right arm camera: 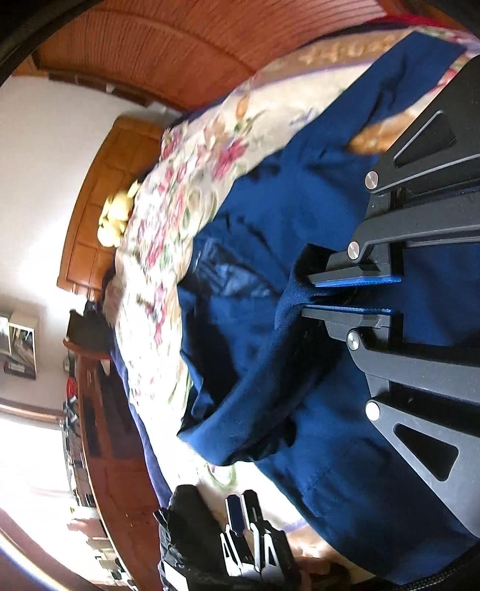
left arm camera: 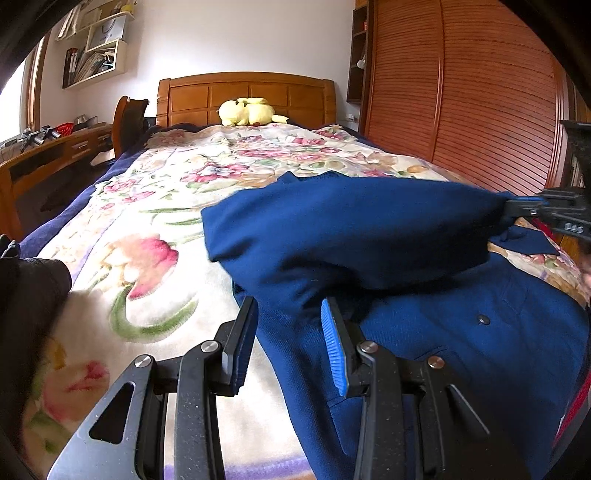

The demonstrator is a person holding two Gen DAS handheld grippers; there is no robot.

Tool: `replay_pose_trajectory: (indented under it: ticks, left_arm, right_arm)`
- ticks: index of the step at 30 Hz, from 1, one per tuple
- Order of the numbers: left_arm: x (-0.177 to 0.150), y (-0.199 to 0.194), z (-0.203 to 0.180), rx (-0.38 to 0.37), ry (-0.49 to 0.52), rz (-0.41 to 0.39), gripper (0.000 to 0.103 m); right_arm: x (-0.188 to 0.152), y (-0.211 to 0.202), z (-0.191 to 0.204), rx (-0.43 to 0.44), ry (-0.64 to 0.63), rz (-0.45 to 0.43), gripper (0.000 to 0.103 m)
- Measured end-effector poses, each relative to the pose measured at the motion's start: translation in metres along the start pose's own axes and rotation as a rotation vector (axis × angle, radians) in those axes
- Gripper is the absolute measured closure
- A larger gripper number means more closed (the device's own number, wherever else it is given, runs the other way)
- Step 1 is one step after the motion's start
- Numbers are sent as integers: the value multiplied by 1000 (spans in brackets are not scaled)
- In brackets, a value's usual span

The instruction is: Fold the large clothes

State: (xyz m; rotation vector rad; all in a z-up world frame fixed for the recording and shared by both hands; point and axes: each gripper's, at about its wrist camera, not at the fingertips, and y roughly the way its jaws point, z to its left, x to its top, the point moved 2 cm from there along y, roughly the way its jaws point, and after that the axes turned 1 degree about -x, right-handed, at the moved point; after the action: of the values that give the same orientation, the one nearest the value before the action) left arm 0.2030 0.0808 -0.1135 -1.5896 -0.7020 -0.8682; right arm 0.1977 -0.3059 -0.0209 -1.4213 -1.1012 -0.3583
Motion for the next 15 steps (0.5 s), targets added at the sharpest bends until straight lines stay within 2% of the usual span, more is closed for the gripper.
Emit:
replay_pose_trajectory:
  ticks: [8,11,15]
  left_arm:
    - [0,2,0,7,1,4,66]
    - [0,3,-1,10,0,6,66]
    - [0,3,0,12,-6,8,66]
  right_arm:
    - [-13,-45,-23,-138,41,50,95]
    - [-9,-46,-30,-227,46,88,95]
    - [-4,-40,-47,-304,105,141,95]
